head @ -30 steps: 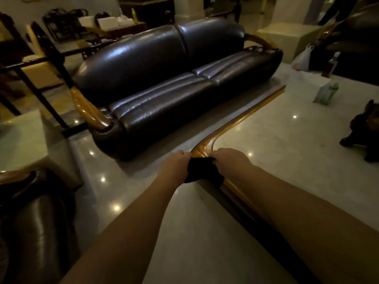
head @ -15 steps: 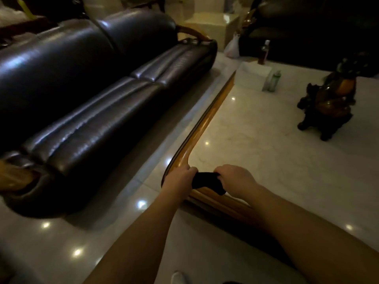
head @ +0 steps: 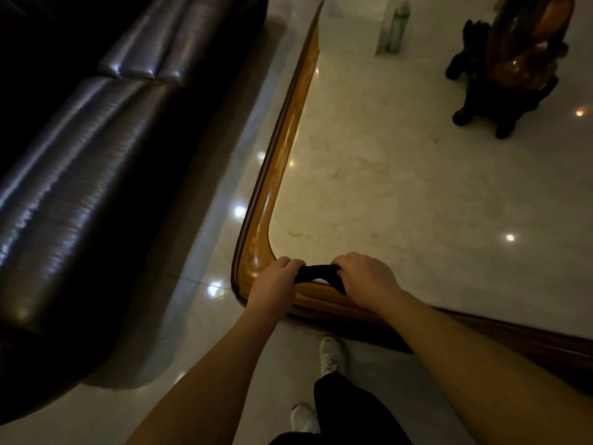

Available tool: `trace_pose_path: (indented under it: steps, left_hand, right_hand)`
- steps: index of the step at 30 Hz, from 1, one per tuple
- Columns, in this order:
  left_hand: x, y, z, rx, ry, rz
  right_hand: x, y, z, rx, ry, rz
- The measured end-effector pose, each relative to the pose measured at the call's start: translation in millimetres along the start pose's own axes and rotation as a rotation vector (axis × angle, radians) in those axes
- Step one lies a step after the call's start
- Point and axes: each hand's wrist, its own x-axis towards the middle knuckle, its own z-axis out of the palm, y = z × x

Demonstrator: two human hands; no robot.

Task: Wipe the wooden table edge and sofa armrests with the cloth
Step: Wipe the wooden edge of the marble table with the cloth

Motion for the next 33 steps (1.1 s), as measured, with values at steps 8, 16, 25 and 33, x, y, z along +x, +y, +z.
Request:
trace_pose_path:
  steps: [8,16,25,33]
  left_hand:
    - [54,-54,57,-0.257,0.021,-0.150]
    - [132,-117,124,-0.245,-0.015,-0.082]
    - [253,-136,180,-0.128,-0.013,0.041]
    - [271,-150,196,-0.006,-0.004,0.045]
  right_hand:
    - [72,41,61,0.114,-0.032,0.010]
    - [135,89,130,0.238,-0.107,0.072]
    - [235,151,162,0.153,-0.077,0.238]
    - [257,172,161,-0.095,-0.083,0.318]
